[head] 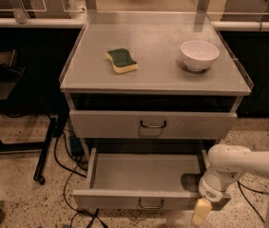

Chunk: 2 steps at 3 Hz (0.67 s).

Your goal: Open middle drawer

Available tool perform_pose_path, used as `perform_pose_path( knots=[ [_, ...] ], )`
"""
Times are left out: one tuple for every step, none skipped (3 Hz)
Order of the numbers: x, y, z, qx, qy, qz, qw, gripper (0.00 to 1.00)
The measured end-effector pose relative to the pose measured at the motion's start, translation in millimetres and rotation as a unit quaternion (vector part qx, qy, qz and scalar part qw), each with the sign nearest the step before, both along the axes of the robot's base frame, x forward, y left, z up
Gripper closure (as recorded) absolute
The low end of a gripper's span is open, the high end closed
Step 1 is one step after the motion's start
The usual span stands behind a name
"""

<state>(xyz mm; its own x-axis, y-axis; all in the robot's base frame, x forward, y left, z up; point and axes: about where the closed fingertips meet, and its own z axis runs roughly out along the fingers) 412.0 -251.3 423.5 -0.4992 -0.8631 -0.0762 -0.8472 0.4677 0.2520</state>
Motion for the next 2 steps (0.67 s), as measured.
perform_pose_path(
  knots=[
    [-0.2, 2.2, -1.8, 0.006, 0.001, 0.006, 1.0, 0.0],
    [-18.8, -5.7, -14.9, 0.002, 0.023, 0.008, 0.9997, 0.0]
  ],
)
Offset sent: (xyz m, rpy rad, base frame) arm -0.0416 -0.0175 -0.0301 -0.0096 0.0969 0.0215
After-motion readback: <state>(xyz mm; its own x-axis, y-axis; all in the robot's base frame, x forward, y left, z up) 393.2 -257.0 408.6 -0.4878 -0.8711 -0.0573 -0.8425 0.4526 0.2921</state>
